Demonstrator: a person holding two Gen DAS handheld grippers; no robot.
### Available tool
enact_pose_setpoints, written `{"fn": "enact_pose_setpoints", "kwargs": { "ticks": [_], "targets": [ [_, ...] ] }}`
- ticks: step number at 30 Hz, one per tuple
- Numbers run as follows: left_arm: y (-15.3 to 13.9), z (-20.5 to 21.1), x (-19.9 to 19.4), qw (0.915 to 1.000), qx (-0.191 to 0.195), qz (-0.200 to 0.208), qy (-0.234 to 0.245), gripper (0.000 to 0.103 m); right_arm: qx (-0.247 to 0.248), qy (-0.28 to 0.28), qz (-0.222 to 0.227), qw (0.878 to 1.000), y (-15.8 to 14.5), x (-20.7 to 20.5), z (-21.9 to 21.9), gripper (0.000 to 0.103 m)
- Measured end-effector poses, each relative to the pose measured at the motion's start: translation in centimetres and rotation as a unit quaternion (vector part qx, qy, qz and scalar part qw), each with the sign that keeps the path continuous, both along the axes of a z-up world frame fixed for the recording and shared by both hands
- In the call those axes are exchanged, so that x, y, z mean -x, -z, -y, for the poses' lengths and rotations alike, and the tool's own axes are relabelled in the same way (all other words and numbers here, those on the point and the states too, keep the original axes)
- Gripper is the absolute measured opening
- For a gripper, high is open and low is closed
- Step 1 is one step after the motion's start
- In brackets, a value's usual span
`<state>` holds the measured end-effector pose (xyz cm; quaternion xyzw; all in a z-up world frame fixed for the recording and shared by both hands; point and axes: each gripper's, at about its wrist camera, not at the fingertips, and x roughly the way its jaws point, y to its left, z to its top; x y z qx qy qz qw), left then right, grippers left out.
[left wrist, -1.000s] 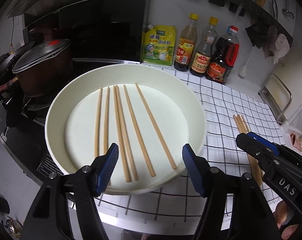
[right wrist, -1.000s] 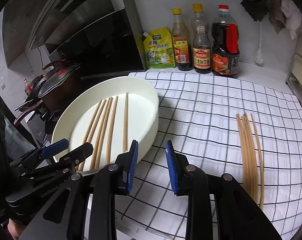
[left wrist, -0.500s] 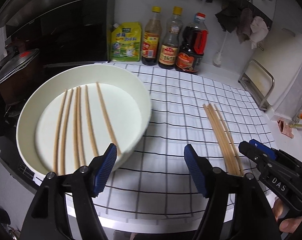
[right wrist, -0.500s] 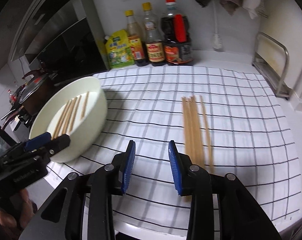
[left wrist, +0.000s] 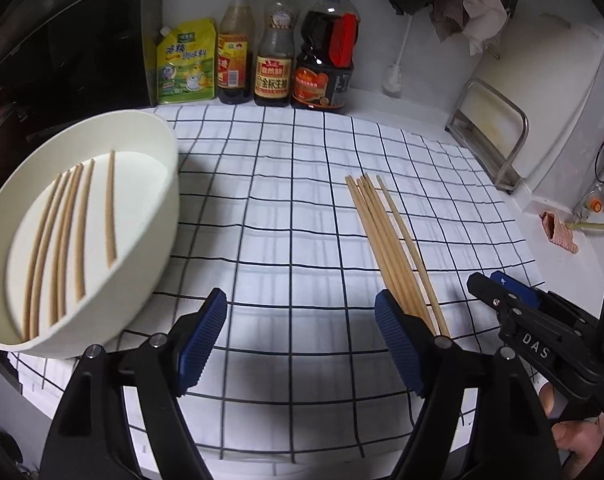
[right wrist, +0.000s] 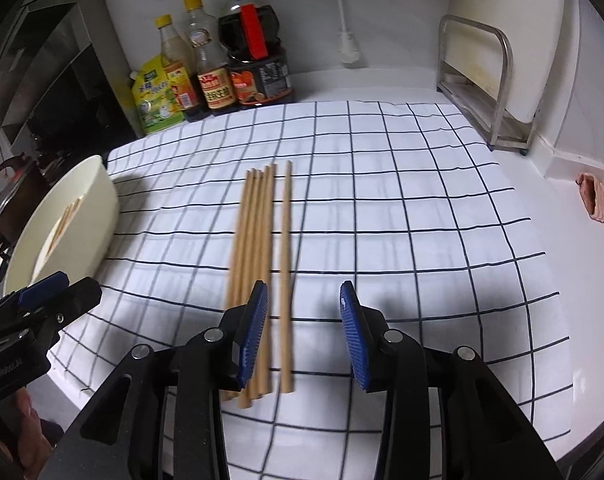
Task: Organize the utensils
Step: 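Close the left tool on one chopstick while the right tool grasps another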
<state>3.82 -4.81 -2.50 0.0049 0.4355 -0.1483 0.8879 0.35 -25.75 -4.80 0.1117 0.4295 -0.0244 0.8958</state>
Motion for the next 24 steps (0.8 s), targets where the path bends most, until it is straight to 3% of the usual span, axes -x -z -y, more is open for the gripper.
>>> {"fn": "enact_pose_setpoints", "kwargs": {
  "ticks": [8,16,24],
  "targets": [
    [2.2,1.4,-0.9,0.9997,-0.017,-0.018,-0.001,0.077,0.016,-0.02,-0.01,1.0,1.5,-2.3,-0.2,0.036],
    [3.1,1.6,-1.5,0.9994,-0.023,-0.023,-0.01,0.079,0.065,-0.054,-0.027,0.996,2.5,-4.2,-2.1,0.038],
    [3.7,1.5,-2.1,0.9991,-0.022,-0.032,-0.017,0.079,0.075,-0.065,-0.049,0.994,3.8,-4.8,-2.4,0.038]
  ]
}}
